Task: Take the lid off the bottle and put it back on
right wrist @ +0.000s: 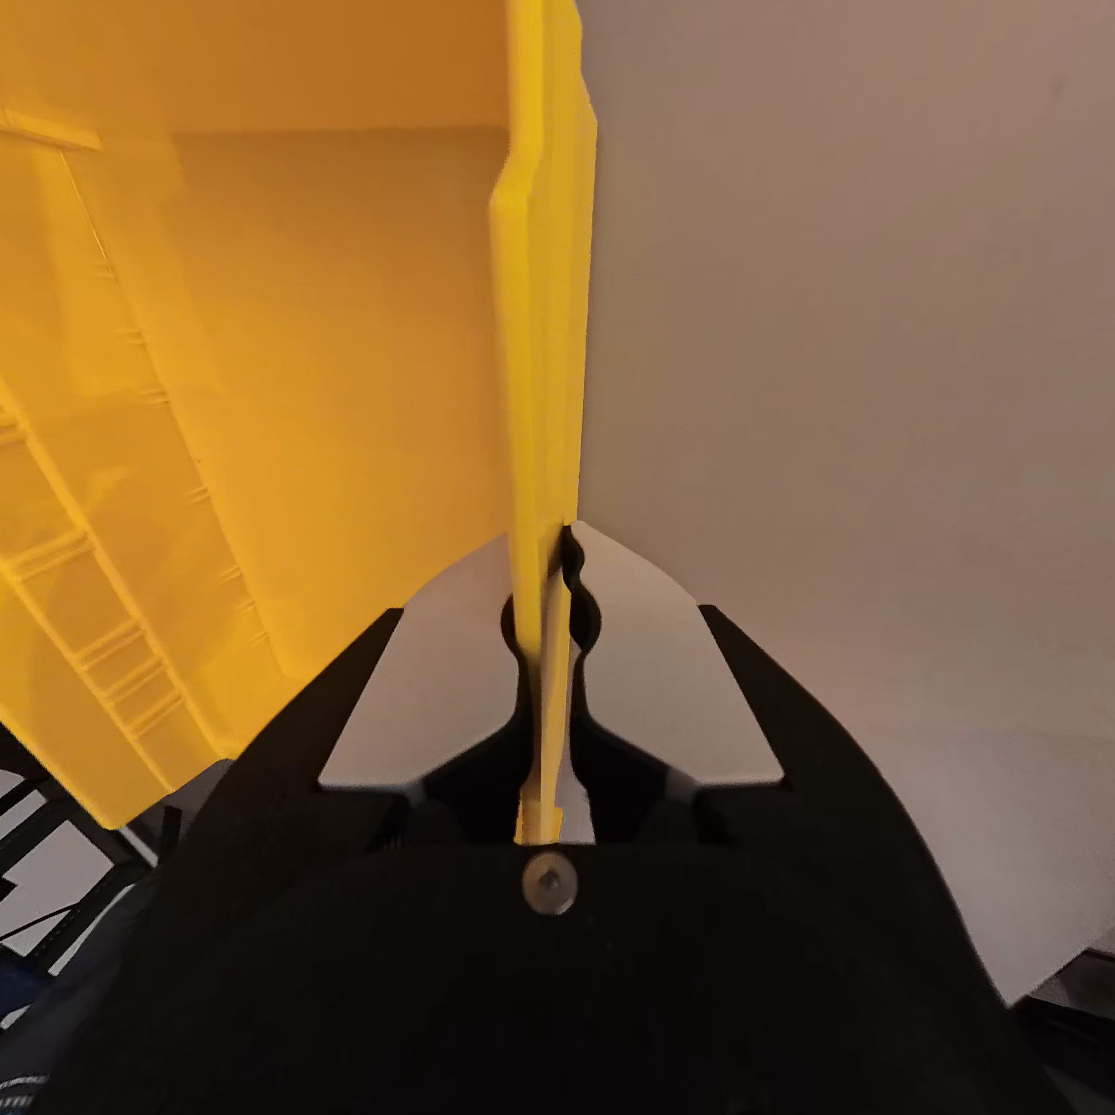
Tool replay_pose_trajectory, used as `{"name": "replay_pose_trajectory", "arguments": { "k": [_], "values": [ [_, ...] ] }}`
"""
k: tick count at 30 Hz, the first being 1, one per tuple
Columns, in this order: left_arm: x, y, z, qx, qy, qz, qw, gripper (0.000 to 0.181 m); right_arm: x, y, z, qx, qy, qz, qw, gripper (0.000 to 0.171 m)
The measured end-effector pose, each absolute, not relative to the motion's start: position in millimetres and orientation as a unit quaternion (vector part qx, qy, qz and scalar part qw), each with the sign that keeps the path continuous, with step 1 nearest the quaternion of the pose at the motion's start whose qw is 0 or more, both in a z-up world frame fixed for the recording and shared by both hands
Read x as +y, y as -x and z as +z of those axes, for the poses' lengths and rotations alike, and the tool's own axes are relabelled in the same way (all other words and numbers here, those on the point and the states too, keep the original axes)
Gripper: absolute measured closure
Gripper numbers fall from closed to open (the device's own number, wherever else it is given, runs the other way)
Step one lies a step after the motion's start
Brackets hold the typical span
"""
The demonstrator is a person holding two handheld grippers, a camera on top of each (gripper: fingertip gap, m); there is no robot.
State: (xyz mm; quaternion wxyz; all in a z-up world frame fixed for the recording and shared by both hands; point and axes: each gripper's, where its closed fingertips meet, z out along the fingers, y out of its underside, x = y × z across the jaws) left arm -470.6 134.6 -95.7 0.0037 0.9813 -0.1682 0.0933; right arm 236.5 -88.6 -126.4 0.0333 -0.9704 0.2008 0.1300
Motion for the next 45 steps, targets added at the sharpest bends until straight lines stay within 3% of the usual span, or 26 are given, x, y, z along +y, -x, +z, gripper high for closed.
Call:
{"name": "replay_pose_trajectory", "arguments": {
  "k": [15,25,27,30,32,35,37,39,45],
  "values": [
    [153,474,-96,-0.176,-0.981,0.073,-0.016,0.178,-98,-241,-126,0.142,0.985,0.100,0.017,0.164],
    [151,470,-85,-0.172,-0.973,0.141,-0.057,0.173,-92,-249,-121,0.132,0.987,0.071,0.048,0.159],
    [154,470,-65,-0.176,-0.966,0.162,-0.098,0.169,-85,-260,-104,0.124,0.988,0.033,0.087,0.147],
    [153,471,-16,-0.190,-0.946,0.180,-0.192,0.149,-68,-270,-47,0.107,0.973,-0.034,0.201,0.146],
    [139,458,12,-0.218,-0.925,0.191,-0.246,0.138,-57,-266,6,0.085,0.944,-0.075,0.309,0.146],
    [112,434,8,-0.272,-0.914,0.157,-0.258,0.103,-42,-226,87,0.055,0.857,-0.060,0.509,0.144],
    [103,423,-18,-0.297,-0.920,0.126,-0.221,0.114,-40,-187,116,0.034,0.804,0.007,0.594,0.127],
    [105,417,-44,-0.291,-0.933,0.100,-0.188,0.114,-38,-160,120,0.021,0.782,0.044,0.622,0.123],
    [122,425,-89,-0.289,-0.949,-0.031,-0.123,0.108,-18,-110,85,-0.045,0.806,0.101,0.581,0.117]
  ]
}}
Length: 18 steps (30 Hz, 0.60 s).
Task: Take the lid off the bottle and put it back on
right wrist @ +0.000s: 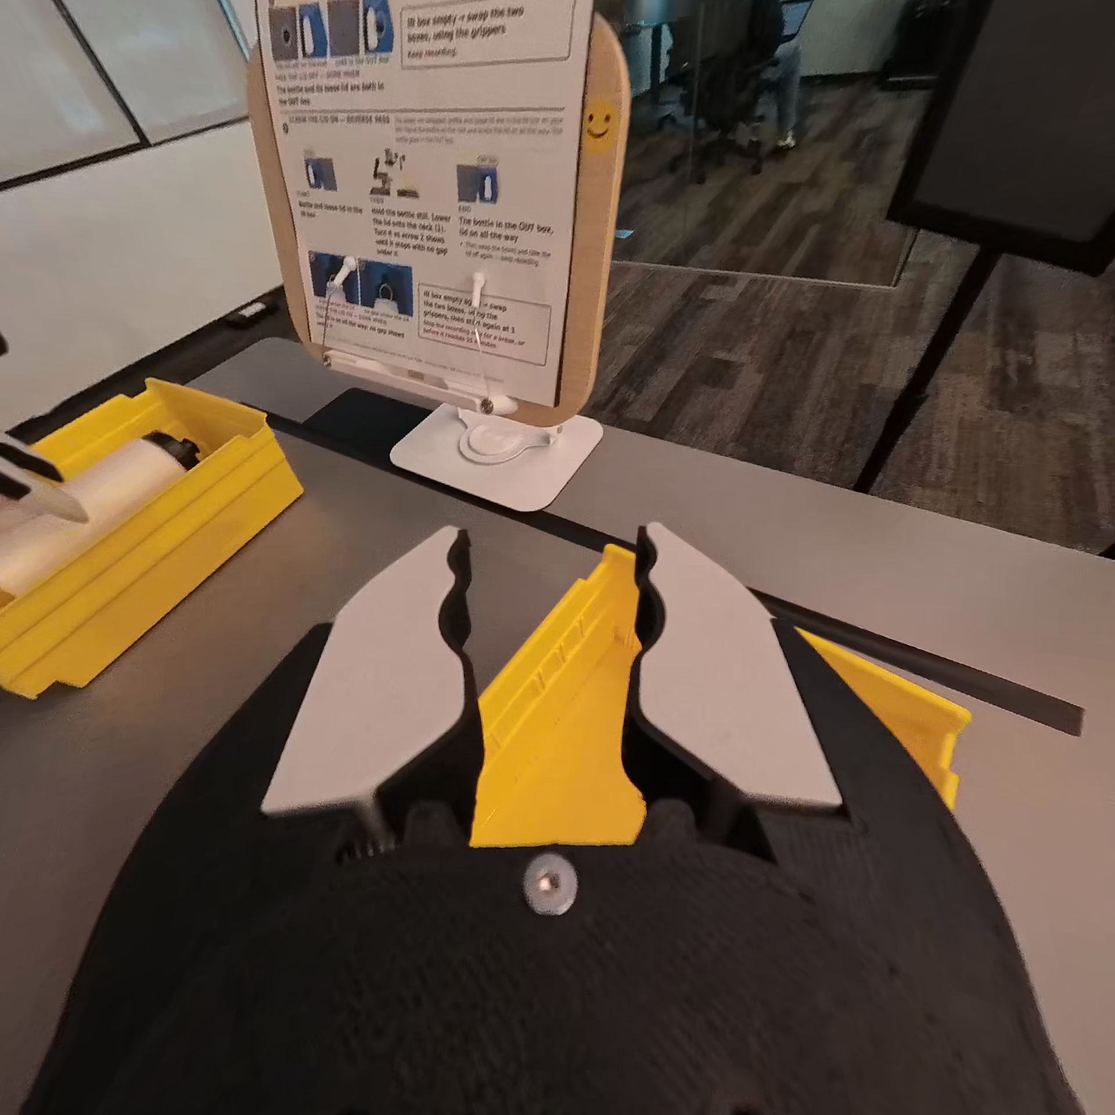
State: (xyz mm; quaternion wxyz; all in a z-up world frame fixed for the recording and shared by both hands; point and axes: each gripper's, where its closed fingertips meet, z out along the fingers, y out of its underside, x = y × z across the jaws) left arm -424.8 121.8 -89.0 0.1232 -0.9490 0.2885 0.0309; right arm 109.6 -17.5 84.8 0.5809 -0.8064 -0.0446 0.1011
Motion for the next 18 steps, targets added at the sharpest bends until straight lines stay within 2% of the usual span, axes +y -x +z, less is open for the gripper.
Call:
{"name": "replay_pose_trajectory", "arguments": {
  "k": [9,13,18],
  "values": [
    [130,433,-118,0.251,0.963,0.080,0.053,0.101,-16,-94,77,-0.081,0.812,0.119,0.565,0.118],
    [113,431,-135,0.263,0.961,0.080,-0.013,0.091,-20,-92,88,-0.087,0.800,0.123,0.581,0.118],
    [116,421,-136,0.261,0.964,0.054,0.006,0.092,-22,-92,92,-0.084,0.793,0.138,0.588,0.119]
  ]
}}
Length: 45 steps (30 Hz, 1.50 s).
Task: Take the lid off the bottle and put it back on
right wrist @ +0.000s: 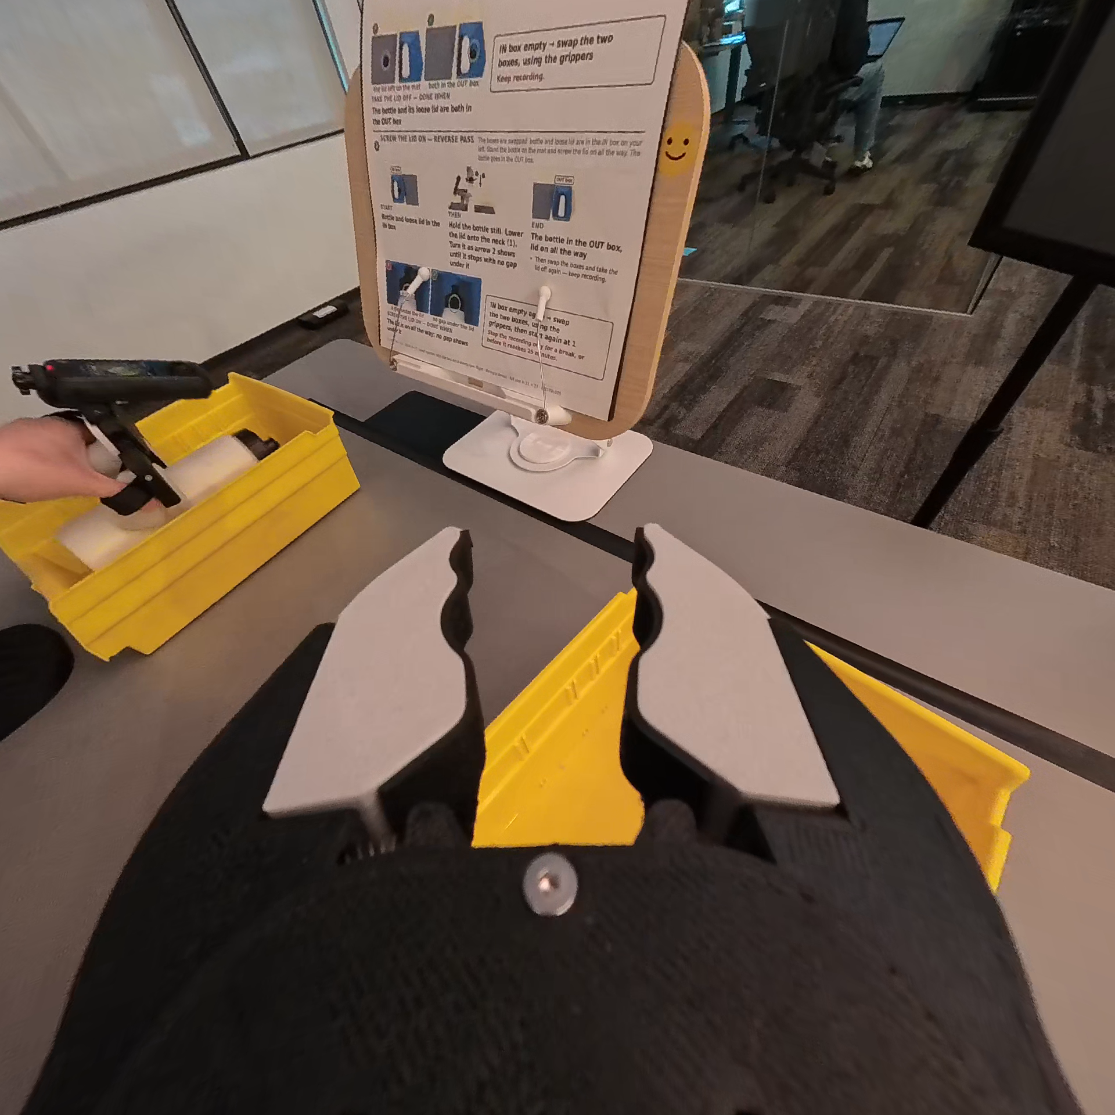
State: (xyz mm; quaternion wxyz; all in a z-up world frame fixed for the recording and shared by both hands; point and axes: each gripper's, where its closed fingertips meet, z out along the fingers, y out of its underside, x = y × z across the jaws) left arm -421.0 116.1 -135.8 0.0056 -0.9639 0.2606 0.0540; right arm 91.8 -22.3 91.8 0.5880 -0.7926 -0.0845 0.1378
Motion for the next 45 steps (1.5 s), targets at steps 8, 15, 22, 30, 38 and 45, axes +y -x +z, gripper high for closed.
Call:
{"name": "replay_pose_trajectory", "arguments": {
  "k": [8,15,22,30,38,45],
  "values": [
    [123,412,-109,0.272,0.958,0.005,0.091,0.093,-25,-97,94,-0.076,0.784,0.160,0.595,0.120],
    [121,373,-23,0.282,0.922,-0.119,0.236,0.092,-28,-96,105,-0.073,0.764,0.185,0.614,0.121],
    [39,217,75,0.445,0.701,-0.357,0.429,0.092,-29,1,138,-0.169,0.685,0.307,0.639,0.123],
    [-17,125,29,0.546,0.571,-0.388,0.475,0.092,-23,113,125,-0.244,0.644,0.345,0.638,0.092],
    [-25,107,-17,0.563,0.548,-0.365,0.500,0.092,-13,134,78,-0.269,0.714,0.344,0.548,0.091],
    [-17,111,-37,0.558,0.561,-0.348,0.503,0.092,-6,140,56,-0.299,0.740,0.296,0.525,0.093]
  ]
}}
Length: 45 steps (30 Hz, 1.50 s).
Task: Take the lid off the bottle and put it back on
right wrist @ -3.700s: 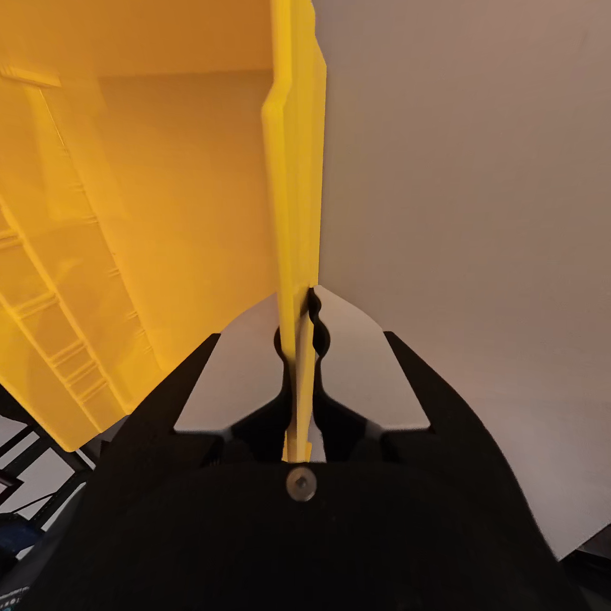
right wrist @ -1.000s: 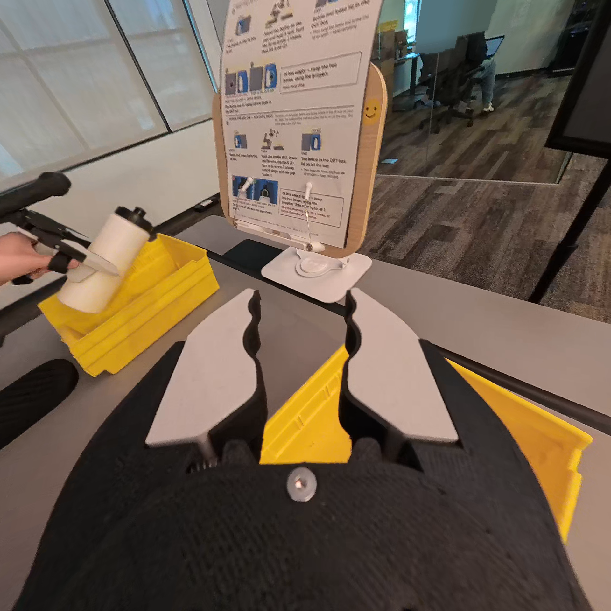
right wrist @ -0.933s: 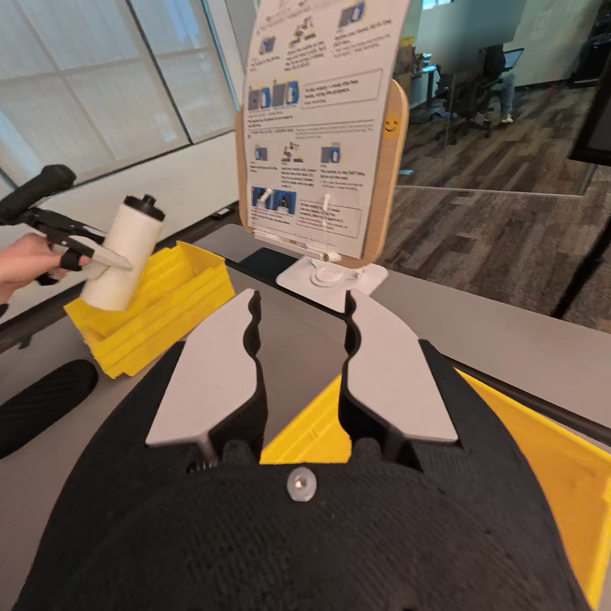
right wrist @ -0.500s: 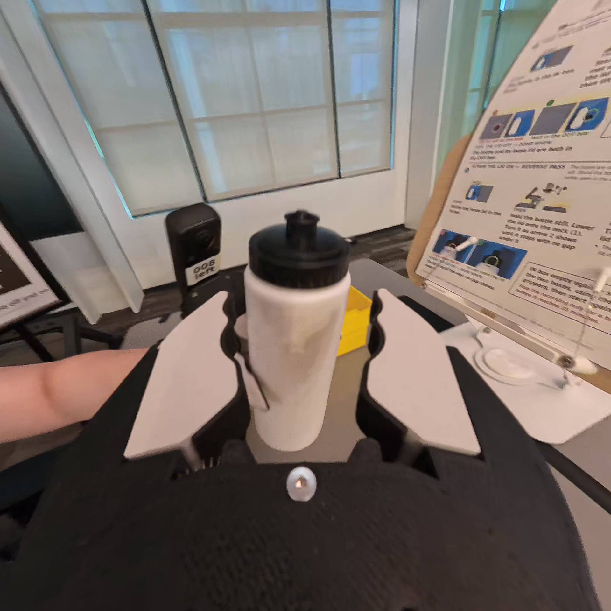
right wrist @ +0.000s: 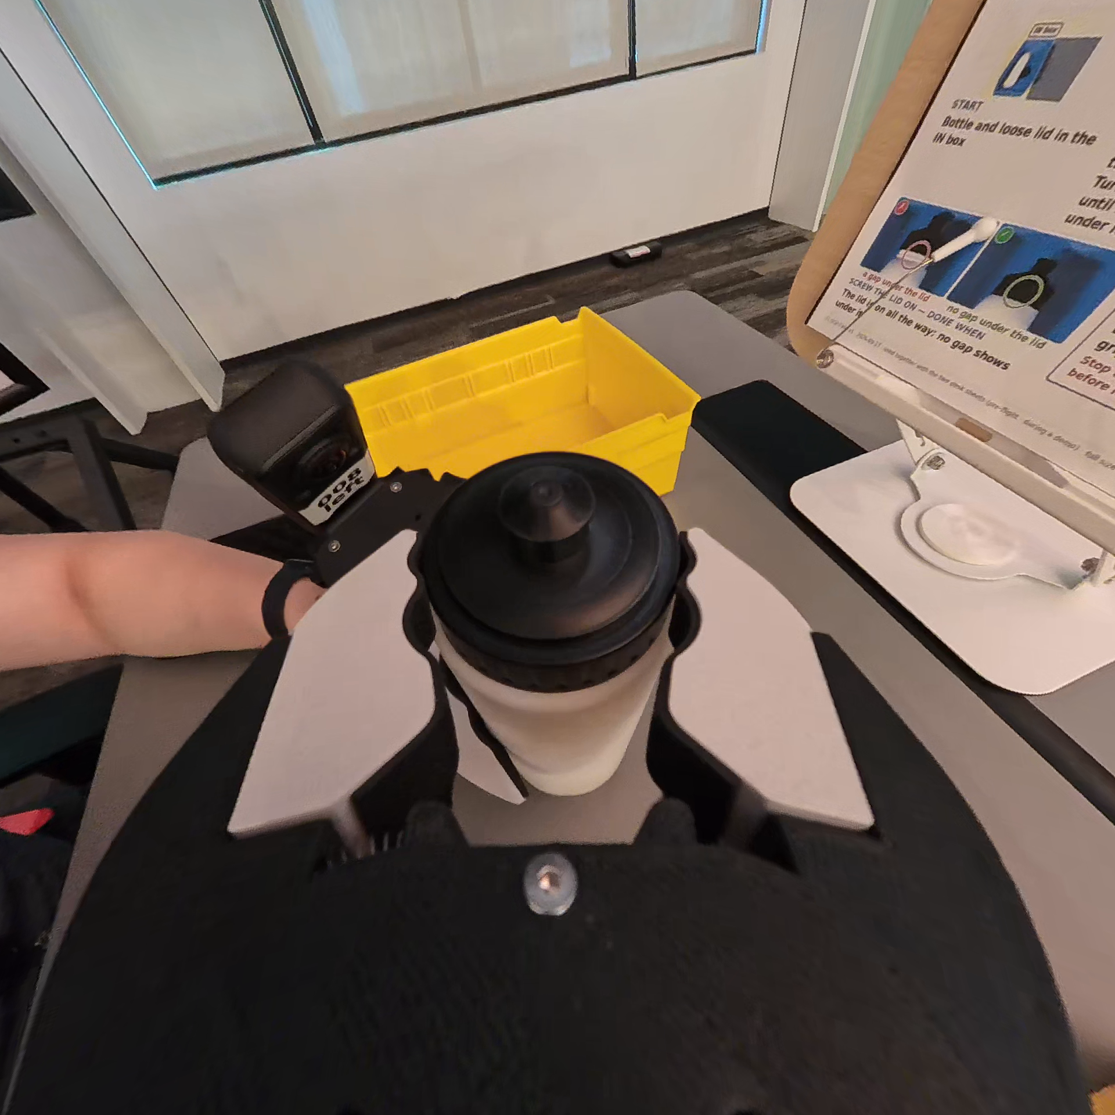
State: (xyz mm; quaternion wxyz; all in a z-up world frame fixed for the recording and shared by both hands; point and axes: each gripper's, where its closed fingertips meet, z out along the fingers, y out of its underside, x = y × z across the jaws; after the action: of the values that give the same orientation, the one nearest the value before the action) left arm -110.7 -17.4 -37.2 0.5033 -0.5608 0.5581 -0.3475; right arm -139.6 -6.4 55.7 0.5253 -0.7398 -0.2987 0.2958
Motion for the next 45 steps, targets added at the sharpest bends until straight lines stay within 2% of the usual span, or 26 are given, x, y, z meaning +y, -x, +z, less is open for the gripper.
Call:
{"name": "replay_pose_trajectory", "arguments": {
  "k": [5,12,15,17,23,26,31,36,45],
  "values": [
    [-18,112,-47,0.557,0.565,-0.337,0.507,0.091,-6,141,42,-0.316,0.752,0.288,0.501,0.093],
    [-20,125,1,0.503,0.520,-0.366,0.585,0.078,-3,146,25,-0.345,0.762,0.248,0.489,0.093],
    [-20,119,-9,0.515,0.548,-0.367,0.547,0.065,-5,144,25,-0.351,0.762,0.255,0.481,0.093],
    [-20,112,-10,0.515,0.554,-0.378,0.534,0.063,-8,142,25,-0.356,0.761,0.261,0.475,0.093],
    [-12,93,-27,0.531,0.576,-0.365,0.503,0.065,-7,141,25,-0.355,0.761,0.263,0.475,0.093],
    [-17,90,-30,0.525,0.564,-0.400,0.496,0.083,-7,141,25,-0.355,0.761,0.264,0.474,0.092],
    [-16,90,-30,0.524,0.567,-0.402,0.493,0.084,-6,135,26,-0.339,0.775,0.260,0.465,0.092],
    [-13,92,-30,0.511,0.574,-0.385,0.511,0.084,-11,124,49,-0.277,0.791,0.249,0.486,0.092],
    [-17,87,-30,0.503,0.582,-0.362,0.527,0.084,-11,130,33,-0.252,0.835,0.200,0.446,0.096]
  ]
}}
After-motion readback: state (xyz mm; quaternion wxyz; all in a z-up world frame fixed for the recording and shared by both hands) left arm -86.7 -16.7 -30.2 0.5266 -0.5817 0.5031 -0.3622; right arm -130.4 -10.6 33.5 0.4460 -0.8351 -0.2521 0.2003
